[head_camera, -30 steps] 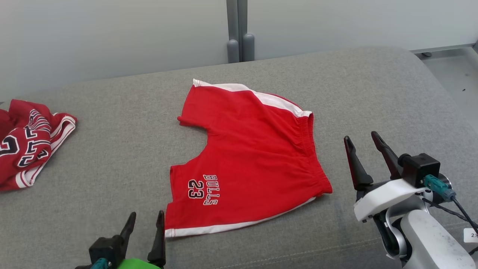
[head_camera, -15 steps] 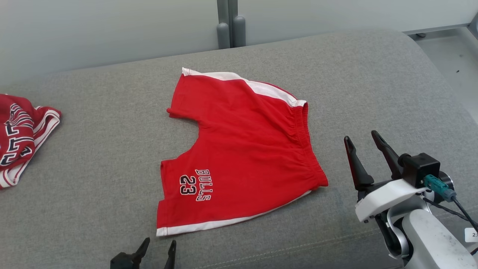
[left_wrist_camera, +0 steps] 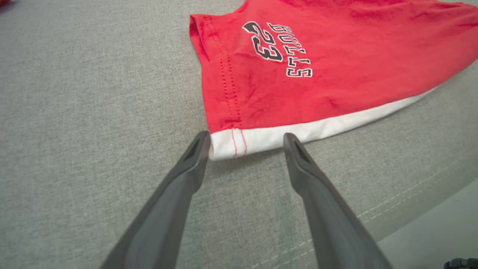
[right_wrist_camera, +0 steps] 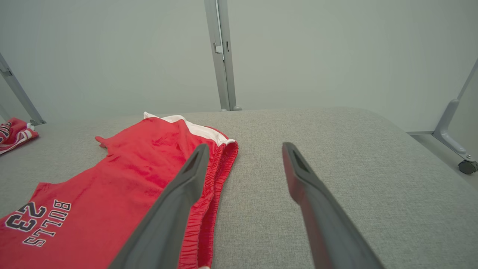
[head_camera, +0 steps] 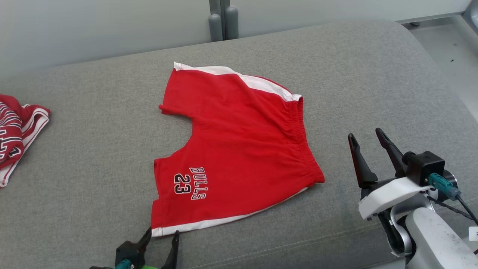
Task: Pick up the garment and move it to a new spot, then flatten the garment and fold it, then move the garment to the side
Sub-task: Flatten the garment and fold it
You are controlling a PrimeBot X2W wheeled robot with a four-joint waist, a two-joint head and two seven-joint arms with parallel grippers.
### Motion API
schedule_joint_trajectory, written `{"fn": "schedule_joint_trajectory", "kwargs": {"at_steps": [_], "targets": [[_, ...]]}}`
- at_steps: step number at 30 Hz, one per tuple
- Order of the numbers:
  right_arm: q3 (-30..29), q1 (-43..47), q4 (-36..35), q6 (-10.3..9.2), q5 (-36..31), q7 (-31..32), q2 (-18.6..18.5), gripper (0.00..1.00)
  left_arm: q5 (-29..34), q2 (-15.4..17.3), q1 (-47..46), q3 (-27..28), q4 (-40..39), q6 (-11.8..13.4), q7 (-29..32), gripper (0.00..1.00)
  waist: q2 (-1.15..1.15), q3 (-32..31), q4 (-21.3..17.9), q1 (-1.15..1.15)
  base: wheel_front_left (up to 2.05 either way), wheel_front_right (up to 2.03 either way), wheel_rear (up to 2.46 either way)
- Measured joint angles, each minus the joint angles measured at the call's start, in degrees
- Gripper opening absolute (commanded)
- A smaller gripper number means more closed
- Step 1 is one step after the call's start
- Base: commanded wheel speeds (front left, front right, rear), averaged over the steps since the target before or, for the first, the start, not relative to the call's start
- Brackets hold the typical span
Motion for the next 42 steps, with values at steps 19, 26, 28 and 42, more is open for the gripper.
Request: {"fn": "schedule_joint_trajectory", "kwargs": {"at_steps": [19,26,28,42], "targets": [[0.55,0.77,4.52,2.24,-0.52,0.00,0.62,1.00,2.93,-0.57,-1.32,-0.09,-0.22,-1.71,0.00,0.00,0.00,0.19,0.89,0.00,0.00,0.00,0.00],[3.83,2.59,9.79,4.89,-2.09,0.13,-1.26,1.00,3.56,-0.85,-1.35,0.27,-0.92,-2.18,0.00,0.00,0.00,-0.01,1.29,0.00,0.00,0.00,0.00],[4.61,2.65,10.62,5.52,-3.18,0.20,-1.96,1.00,3.98,-0.93,-1.36,0.34,-1.20,-2.20,0.00,0.00,0.00,0.05,1.56,0.00,0.00,0.00,0.00],[12.57,-4.71,17.47,8.38,-11.69,2.44,-5.17,1.00,5.01,-1.89,-3.52,0.53,-3.61,-3.24,0.00,0.00,0.00,2.30,4.45,0.00,0.00,0.00,0.00]]}}
